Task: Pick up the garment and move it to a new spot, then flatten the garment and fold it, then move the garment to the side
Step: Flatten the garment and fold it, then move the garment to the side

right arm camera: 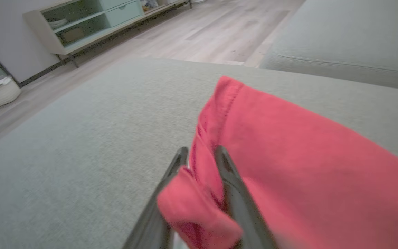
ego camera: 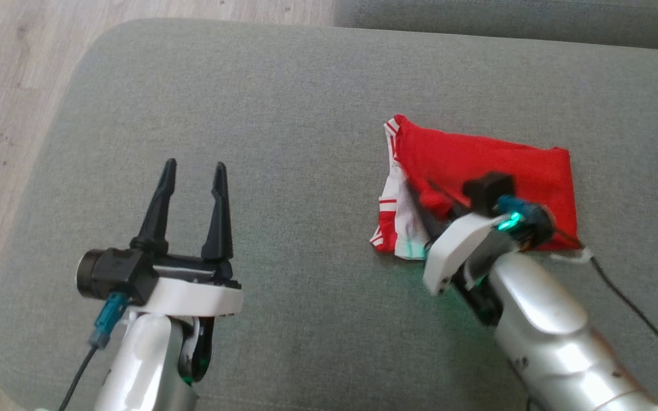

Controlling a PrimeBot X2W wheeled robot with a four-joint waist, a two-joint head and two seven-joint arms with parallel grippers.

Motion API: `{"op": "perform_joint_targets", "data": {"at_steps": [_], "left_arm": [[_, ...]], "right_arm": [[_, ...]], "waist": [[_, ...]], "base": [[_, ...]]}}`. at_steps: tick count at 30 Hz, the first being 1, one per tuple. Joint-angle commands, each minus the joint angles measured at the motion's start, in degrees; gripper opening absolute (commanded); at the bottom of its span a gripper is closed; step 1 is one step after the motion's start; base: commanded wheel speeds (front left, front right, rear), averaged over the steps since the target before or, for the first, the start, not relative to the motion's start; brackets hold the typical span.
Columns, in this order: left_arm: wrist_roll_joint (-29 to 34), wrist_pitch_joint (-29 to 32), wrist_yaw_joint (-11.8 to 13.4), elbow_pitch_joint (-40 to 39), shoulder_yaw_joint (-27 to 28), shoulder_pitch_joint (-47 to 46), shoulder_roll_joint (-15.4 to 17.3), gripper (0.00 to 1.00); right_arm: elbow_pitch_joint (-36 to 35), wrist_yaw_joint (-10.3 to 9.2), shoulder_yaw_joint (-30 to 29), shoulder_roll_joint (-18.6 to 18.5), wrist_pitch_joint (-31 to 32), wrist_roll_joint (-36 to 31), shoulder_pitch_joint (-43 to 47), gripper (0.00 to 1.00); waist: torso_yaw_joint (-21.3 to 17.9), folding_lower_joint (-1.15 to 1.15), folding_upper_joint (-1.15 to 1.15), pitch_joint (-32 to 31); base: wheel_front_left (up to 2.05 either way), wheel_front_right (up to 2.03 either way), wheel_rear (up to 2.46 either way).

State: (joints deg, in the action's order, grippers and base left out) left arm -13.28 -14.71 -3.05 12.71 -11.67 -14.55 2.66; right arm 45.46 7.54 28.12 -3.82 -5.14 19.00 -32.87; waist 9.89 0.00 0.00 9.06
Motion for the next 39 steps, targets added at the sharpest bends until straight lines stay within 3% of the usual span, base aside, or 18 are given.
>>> {"op": "perform_joint_targets", "data": {"at_steps": [1, 4, 8, 13, 18, 23, 28, 33, 39], "left_arm": [[0.6, -0.3, -0.2, -1.4, 1.0, -1.3, 0.2, 1.00], [1.5, -0.3, -0.6, -0.9, 1.9, -1.8, 0.2, 1.00], [2.1, -0.3, -0.9, -1.2, 3.4, -1.9, 0.2, 1.00], [2.9, -0.3, -1.2, -1.8, 4.8, -0.6, 0.2, 1.00], [3.8, -0.3, -1.3, -2.4, 5.6, 1.0, 0.2, 1.00], [4.8, -0.3, -0.5, -2.7, 5.7, 3.4, 0.2, 1.00], [5.4, -0.3, 0.5, -3.5, 6.5, 5.4, 0.2, 1.00], [7.2, -0.3, 1.8, -4.1, 6.6, 6.9, 0.2, 1.00], [6.7, -0.3, 2.1, -3.8, 6.0, 6.9, 0.2, 1.00]], "right_arm": [[-2.6, -0.05, 2.6, 0.9, 0.2, 0.9, 0.6, 1.00], [-5.7, -0.05, 5.9, 0.9, 0.6, 2.5, 0.6, 1.00], [-8.1, -0.05, 3.7, 0.9, -1.9, 2.7, -0.3, 1.00], [-10.4, -0.05, -1.6, 0.9, -7.1, -1.4, -1.1, 1.00], [-13.4, -0.05, -11.3, 0.9, -9.4, -7.7, 1.2, 1.00], [-19.1, -0.05, -20.0, 0.9, -9.8, -13.3, 7.8, 1.00], [-25.4, -0.05, -24.9, 0.9, -9.8, -14.3, 15.6, 1.00], [-27.8, -0.05, -26.6, 0.9, -9.9, -13.9, 21.2, 1.00], [-28.2, -0.05, -26.2, 0.9, -9.9, -13.5, 21.4, 1.00]], "waist": [[0.0, 0.00, 0.00, -0.1], [-0.7, 0.00, 0.00, -0.5], [-2.3, 0.00, 0.00, -1.5], [-5.0, 0.00, 0.00, -2.7], [-7.7, 0.00, 0.00, -3.6], [-9.9, 0.00, 0.00, -4.5], [-11.4, 0.00, 0.00, -4.7], [-12.0, 0.00, 0.00, -4.9], [-11.7, 0.00, 0.00, -4.8]], "base": [[0.00, 0.00, 0.00], [0.00, 0.00, 0.00], [0.00, 0.00, 0.00], [0.00, 0.00, 0.00], [0.00, 0.00, 0.00], [0.00, 0.00, 0.00], [0.00, 0.00, 0.00], [0.00, 0.00, 0.00], [0.00, 0.00, 0.00]]}}
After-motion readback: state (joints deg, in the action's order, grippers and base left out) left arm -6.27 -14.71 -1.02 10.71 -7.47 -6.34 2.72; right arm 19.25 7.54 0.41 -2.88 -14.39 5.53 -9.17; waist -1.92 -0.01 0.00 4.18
